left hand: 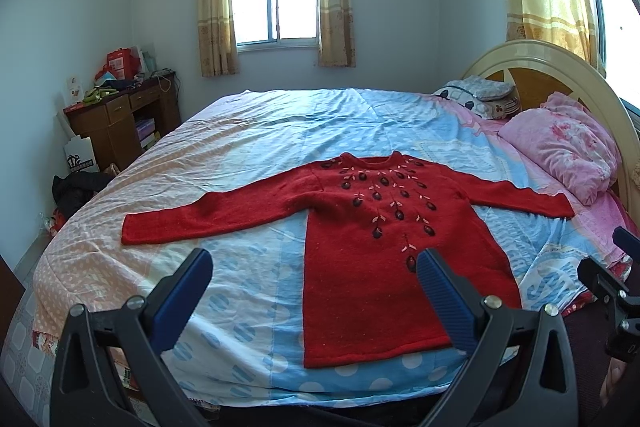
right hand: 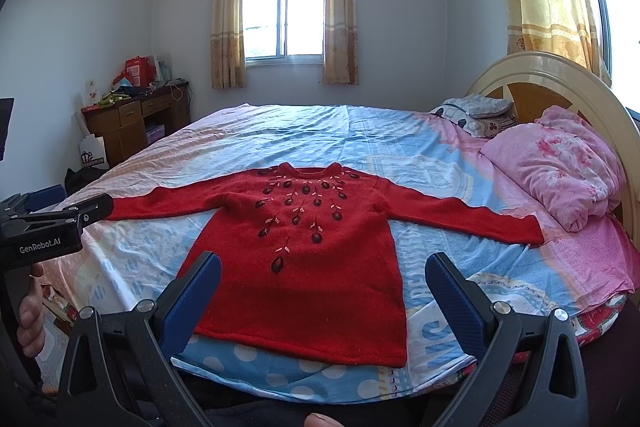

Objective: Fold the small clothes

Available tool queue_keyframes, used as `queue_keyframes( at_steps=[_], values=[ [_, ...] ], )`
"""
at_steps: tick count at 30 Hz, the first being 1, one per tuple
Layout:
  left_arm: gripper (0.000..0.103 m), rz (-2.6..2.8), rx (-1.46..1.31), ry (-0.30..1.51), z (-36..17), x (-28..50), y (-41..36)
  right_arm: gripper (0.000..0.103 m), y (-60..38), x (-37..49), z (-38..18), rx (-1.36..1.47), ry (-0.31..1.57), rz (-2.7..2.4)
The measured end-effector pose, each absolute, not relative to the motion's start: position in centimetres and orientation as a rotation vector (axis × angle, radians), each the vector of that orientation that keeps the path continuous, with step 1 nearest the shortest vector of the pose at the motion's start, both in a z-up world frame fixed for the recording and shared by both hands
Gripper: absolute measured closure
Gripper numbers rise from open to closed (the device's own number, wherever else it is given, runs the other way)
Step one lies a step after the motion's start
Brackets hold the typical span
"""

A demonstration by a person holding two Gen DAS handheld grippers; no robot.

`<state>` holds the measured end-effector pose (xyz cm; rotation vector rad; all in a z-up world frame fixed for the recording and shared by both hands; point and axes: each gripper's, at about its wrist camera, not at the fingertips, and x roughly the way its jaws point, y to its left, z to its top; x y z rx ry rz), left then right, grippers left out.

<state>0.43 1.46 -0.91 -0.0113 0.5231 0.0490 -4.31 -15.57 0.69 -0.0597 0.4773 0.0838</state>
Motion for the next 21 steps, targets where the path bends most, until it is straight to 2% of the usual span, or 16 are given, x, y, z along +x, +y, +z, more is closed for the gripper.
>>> queue_keyframes(
  at_steps=[21],
  values=[
    [0.000,0.091,0.053,0.558,-2.6,3.5,1.9,0.001,-17.0,-1.4,-1.2,-0.044,0.516,0.082]
  ],
)
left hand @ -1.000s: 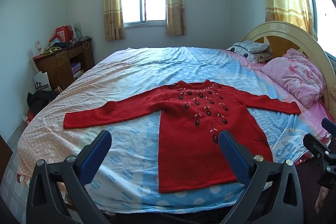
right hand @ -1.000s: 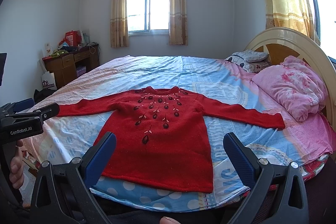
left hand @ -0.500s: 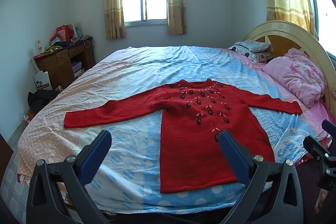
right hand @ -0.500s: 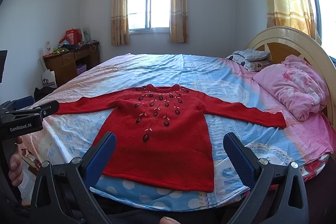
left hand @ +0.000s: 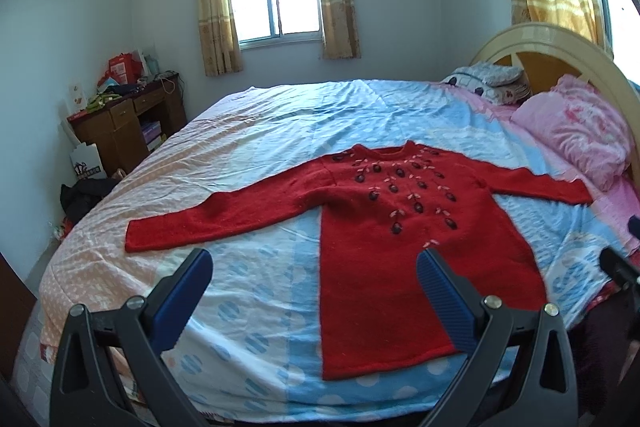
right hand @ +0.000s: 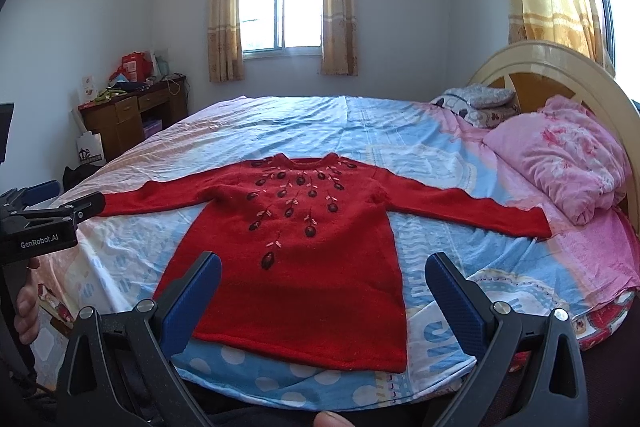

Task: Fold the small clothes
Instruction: 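Move the right tool to the sweater's sleeve cuff and grasp it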

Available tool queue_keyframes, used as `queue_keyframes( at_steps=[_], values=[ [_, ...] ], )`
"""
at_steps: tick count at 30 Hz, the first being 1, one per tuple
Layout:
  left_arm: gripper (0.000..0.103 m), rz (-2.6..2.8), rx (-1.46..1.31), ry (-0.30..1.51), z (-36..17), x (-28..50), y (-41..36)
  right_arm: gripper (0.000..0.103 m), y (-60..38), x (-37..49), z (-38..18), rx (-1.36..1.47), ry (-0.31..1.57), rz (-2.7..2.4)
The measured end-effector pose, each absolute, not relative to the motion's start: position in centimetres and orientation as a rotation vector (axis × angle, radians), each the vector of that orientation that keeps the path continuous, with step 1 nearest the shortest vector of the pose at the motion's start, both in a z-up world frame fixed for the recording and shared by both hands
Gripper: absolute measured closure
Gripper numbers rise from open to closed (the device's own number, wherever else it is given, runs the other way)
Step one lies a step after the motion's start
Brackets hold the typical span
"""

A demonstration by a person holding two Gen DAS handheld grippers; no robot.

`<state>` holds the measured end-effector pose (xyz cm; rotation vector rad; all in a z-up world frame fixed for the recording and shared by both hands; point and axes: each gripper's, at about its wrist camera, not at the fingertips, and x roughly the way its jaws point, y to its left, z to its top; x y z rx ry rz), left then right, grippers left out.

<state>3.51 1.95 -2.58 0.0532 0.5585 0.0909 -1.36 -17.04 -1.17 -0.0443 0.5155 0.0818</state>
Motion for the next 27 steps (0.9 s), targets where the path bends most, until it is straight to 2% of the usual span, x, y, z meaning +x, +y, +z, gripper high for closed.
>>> queue_keyframes(
  at_steps=[15,27],
  values=[
    [0.000,0.128,0.146,0.660,-7.1,12.3,0.9,0.001,-25.8,7.5,-6.3,0.026,0.657,-0.140],
    [0.000,0.151,0.212,0.661,-9.6,19.6,-1.0,0.001,-35.2,15.6,-10.4,0.023,0.772,-0.339]
  ],
)
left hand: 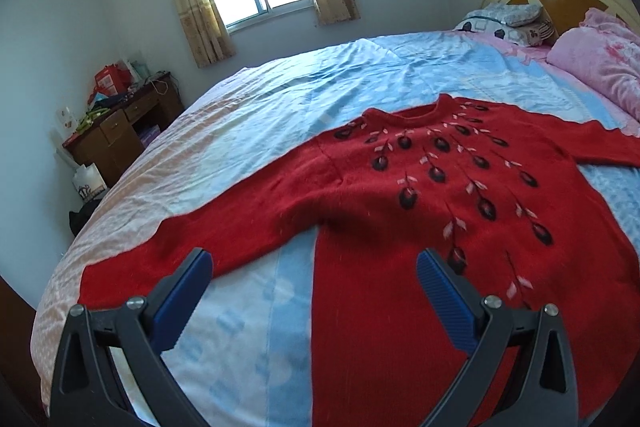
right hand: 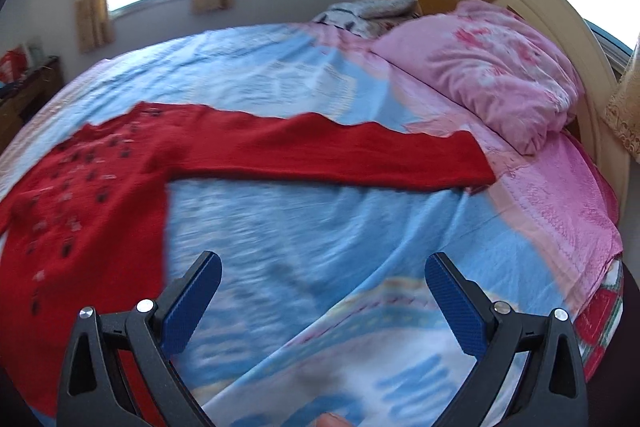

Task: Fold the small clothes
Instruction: 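Move the right tool to the sweater's sleeve cuff and grasp it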

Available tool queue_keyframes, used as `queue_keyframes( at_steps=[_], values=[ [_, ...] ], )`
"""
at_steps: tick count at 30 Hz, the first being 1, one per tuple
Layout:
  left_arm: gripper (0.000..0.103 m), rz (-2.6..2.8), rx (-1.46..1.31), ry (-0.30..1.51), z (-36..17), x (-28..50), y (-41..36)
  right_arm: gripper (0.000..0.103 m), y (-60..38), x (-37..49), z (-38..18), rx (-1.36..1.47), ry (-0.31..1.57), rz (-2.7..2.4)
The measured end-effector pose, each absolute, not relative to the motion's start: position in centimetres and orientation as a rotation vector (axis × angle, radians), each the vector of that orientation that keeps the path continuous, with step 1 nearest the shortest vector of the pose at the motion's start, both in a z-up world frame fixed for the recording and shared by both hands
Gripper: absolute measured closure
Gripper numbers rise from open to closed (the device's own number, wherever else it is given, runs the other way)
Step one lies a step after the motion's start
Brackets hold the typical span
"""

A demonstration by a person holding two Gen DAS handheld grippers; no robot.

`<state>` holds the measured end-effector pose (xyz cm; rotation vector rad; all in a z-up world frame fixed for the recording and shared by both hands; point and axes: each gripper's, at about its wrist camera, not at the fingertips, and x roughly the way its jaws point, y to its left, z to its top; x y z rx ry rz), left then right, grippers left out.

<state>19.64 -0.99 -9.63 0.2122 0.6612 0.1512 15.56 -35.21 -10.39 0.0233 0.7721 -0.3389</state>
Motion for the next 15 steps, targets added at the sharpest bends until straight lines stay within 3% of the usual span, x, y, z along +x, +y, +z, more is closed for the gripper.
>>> queue_keyframes(
  at_steps=[15],
  values=[
    [0.000,0.261,0.246,0.688,-13.0,27.4,-0.4,0.001,-45.9,22.2,-11.3,0.102,0.796,-0.491]
  ],
)
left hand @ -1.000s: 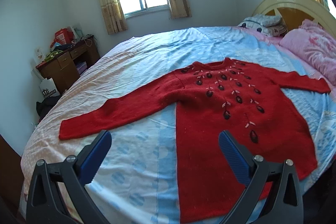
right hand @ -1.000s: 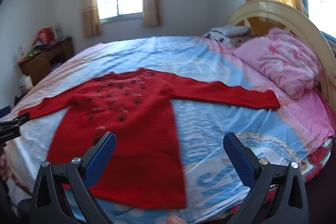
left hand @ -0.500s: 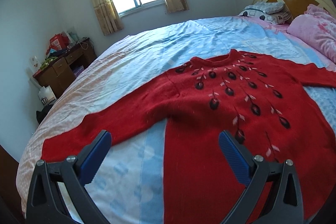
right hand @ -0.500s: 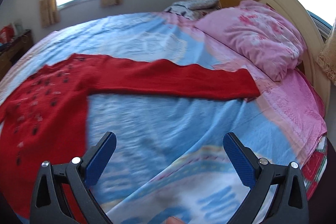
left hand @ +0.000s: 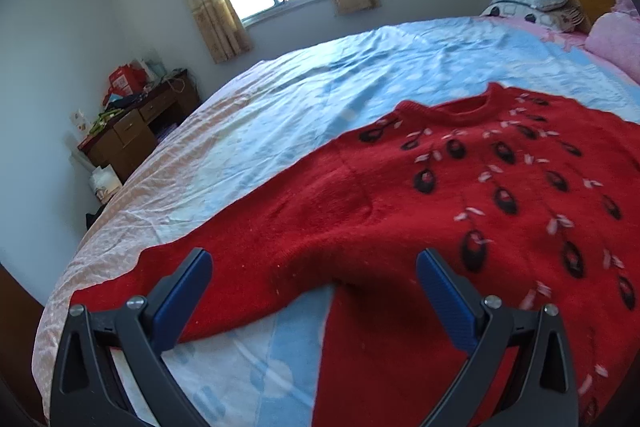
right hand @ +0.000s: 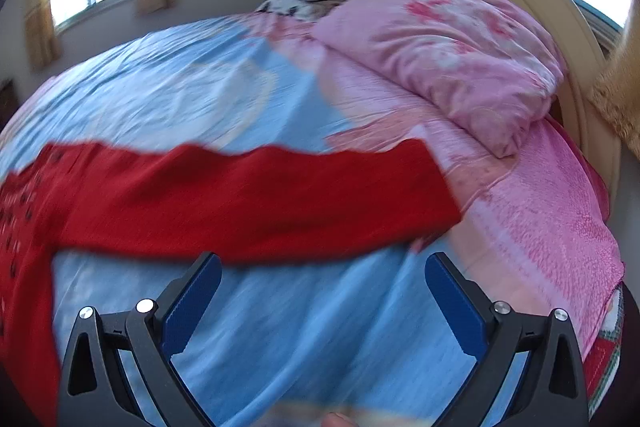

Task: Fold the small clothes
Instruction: 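Move the right tool to the sweater's sleeve cuff and grasp it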

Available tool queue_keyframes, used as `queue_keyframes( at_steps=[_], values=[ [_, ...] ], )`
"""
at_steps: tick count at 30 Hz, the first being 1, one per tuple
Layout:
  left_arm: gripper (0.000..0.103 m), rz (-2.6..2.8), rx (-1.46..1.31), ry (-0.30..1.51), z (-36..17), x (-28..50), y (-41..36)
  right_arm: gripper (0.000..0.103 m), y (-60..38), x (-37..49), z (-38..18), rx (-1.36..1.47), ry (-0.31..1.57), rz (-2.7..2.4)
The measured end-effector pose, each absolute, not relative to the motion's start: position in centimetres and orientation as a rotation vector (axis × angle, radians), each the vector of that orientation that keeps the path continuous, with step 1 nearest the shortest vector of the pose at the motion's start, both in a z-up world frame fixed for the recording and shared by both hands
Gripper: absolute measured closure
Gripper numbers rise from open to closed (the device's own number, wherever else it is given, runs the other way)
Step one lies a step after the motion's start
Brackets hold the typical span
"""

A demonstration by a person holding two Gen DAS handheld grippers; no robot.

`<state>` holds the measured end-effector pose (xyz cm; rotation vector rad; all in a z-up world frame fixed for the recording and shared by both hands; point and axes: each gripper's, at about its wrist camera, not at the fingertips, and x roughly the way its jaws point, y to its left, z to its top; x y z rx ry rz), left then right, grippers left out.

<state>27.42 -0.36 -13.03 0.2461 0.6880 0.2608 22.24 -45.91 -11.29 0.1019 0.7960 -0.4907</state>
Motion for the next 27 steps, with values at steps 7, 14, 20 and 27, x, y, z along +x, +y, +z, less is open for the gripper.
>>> queue_keyframes(
  at_steps=[7,14,20,27],
  values=[
    [0.000,0.288,0.201,0.756,-14.4,29.2,0.9,0.002,-52.0,23.6,-10.5,0.223,0.758,-0.535],
    [0.000,0.281,0.186,0.771,-14.7,29.5,0.7,0.015,-55.4,25.7,-11.7,0.290,0.813,-0.547],
    [0.000,0.284,0.183,0.774,-14.9,29.8,0.8,0.020,-58.1,26.9,-12.8,0.345,0.847,-0.561],
    [0.000,0.273,0.174,0.774,-14.9,29.9,1.0,0.083,-58.4,26.9,-13.3,0.384,0.875,-0.466]
  ],
)
